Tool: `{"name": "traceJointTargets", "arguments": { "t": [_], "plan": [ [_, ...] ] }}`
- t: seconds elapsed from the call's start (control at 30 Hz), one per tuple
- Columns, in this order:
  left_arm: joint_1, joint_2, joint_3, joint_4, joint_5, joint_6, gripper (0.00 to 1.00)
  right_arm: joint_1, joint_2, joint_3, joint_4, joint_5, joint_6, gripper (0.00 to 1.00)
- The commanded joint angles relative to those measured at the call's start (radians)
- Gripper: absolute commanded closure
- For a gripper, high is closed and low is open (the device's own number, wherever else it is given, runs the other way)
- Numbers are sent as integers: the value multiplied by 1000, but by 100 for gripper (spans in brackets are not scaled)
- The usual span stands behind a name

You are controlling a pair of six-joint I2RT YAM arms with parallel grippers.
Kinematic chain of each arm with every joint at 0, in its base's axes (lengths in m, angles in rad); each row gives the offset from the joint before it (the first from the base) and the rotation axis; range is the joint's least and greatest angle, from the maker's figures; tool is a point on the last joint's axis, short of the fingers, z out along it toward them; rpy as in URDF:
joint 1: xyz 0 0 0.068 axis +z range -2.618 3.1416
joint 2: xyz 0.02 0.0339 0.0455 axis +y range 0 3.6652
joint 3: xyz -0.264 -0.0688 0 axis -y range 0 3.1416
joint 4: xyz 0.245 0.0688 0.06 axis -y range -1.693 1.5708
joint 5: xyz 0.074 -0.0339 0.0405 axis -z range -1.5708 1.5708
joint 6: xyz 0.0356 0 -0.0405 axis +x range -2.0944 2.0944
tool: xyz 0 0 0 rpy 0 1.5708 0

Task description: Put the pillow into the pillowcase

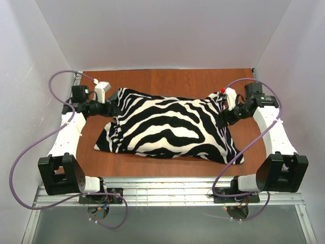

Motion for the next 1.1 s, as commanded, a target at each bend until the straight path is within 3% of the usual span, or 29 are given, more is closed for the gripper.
{"name": "traceJointTargets", "arguments": {
  "t": [0.0, 0.1, 0.13, 0.27, 0.47, 0.67, 0.8, 0.87, 1.0, 1.03, 1.07],
  "plan": [
    [-75, 7, -111, -12, 85, -19, 28, 30, 47, -62, -7, 5, -8, 27],
    [-92, 46, -150, 161, -6, -139, 29, 30, 132, -67, 50, 21, 18, 30],
    [-92, 72, -115, 200, -80, -171, 32, 30, 153, -59, 61, 23, 33, 30],
    [-92, 297, 36, 321, -133, -212, 40, 67, 233, -22, 110, 37, 72, 31],
    [-82, 684, 310, 327, -169, -289, 57, 76, 391, 27, 185, 100, 105, 32],
    [-4, 953, 665, 335, -304, -331, 59, 77, 534, 140, 237, 192, 128, 32],
    [56, 883, 703, 491, -500, -308, 45, 77, 546, 197, 253, 230, 148, 32],
    [69, 826, 726, 519, -522, -260, 39, 73, 537, 232, 266, 264, 156, 30],
    [66, 774, 835, 320, -404, -131, 30, 56, 497, 309, 262, 217, 185, 28],
    [61, 722, 823, 265, -327, -113, 2, 53, 471, 317, 257, 195, 190, 27],
    [59, 690, 811, 143, -297, -108, 2, 47, 401, 320, 251, 174, 187, 20]
  ]
}}
